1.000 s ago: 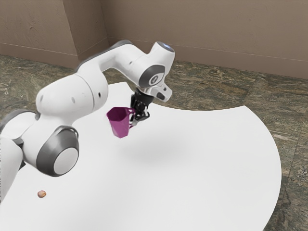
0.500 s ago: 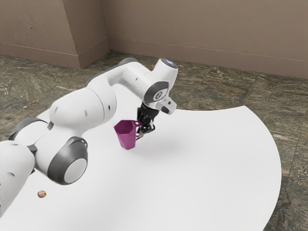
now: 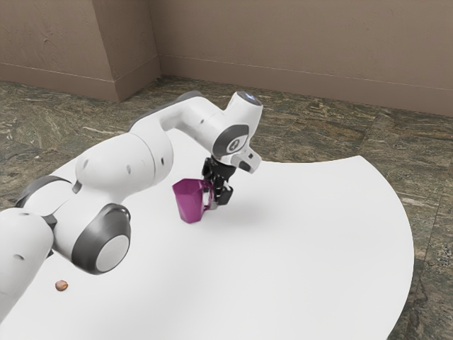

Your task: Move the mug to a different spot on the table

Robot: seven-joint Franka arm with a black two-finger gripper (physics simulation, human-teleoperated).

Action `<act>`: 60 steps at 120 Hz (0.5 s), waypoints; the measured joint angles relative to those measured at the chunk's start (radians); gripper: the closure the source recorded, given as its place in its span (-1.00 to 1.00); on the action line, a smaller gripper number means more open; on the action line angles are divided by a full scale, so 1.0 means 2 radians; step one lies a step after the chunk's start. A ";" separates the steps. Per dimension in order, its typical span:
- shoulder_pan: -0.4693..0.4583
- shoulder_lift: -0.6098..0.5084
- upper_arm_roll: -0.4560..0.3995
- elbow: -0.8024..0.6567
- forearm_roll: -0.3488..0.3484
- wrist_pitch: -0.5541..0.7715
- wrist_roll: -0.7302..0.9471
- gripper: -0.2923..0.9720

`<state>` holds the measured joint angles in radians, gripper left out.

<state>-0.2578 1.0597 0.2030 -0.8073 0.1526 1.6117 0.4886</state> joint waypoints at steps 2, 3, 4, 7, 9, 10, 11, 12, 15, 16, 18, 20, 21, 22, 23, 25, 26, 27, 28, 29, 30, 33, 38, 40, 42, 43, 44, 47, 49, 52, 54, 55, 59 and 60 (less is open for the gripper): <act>0.000 -0.003 0.000 0.000 -0.003 0.001 0.000 -0.28; 0.000 -0.004 0.000 -0.001 -0.005 0.001 0.000 -0.29; 0.000 -0.005 0.000 -0.001 -0.007 0.002 0.000 -0.30; 0.000 -0.010 0.001 -0.002 -0.013 0.003 0.001 -0.32; 0.000 -0.013 0.001 -0.003 -0.017 0.003 0.001 -0.34; 0.000 -0.016 0.001 -0.004 -0.020 0.004 0.001 -0.35; 0.000 -0.018 0.001 -0.005 -0.022 0.004 0.001 -0.35; 0.000 -0.020 0.001 -0.006 -0.025 0.004 0.001 -0.36; 0.000 -0.030 0.001 -0.011 -0.033 0.005 0.001 -0.38; 0.000 -0.033 0.000 -0.013 -0.035 0.005 0.002 -0.39; 0.000 -0.042 -0.001 -0.019 -0.040 0.006 0.002 -0.40; 0.000 -0.053 -0.002 -0.026 -0.045 0.006 0.002 -0.41; 0.000 -0.059 -0.002 -0.030 -0.047 0.006 0.002 -0.41; 0.000 -0.066 -0.003 -0.035 -0.050 0.006 0.002 -0.42; 0.000 -0.074 -0.003 -0.041 -0.052 0.007 0.002 -0.42; 0.000 -0.090 -0.006 -0.055 -0.057 0.007 0.002 -0.43; 0.000 -0.101 -0.007 -0.065 -0.060 0.007 0.002 -0.44; 0.000 -0.111 -0.008 -0.073 -0.062 0.007 0.002 -0.44; 0.000 -0.121 -0.008 -0.083 -0.065 0.007 0.002 -0.44; 0.000 -0.130 -0.009 -0.091 -0.068 0.008 0.002 -0.45; -0.001 -0.142 -0.009 -0.102 -0.070 0.008 0.002 -0.45; -0.002 -0.174 -0.010 -0.129 -0.077 0.008 0.002 -0.46; -0.005 -0.230 -0.009 -0.181 -0.085 0.009 0.002 -0.47; -0.006 -0.252 -0.008 -0.201 -0.087 0.009 0.002 -0.48; -0.007 -0.276 -0.007 -0.224 -0.090 0.009 0.002 -0.48; -0.007 -0.287 -0.007 -0.235 -0.090 0.009 0.002 -0.48; -0.007 -0.299 -0.007 -0.246 -0.091 0.009 0.002 -0.49; -0.008 -0.331 -0.006 -0.277 -0.094 0.009 0.002 -0.49; -0.009 -0.350 -0.006 -0.296 -0.096 0.010 0.002 -0.50; -0.011 -0.379 -0.006 -0.323 -0.098 0.011 0.002 -0.50; -0.012 -0.398 -0.006 -0.340 -0.100 0.013 0.001 -0.50; -0.012 -0.407 -0.006 -0.348 -0.101 0.013 0.000 -0.50; -0.013 -0.445 -0.006 -0.382 -0.103 0.016 -0.005 -0.51; -0.012 -0.453 -0.006 -0.389 -0.103 0.017 -0.006 -0.51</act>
<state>-0.2824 0.1532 0.1916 -1.5850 -0.0529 1.6455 0.4761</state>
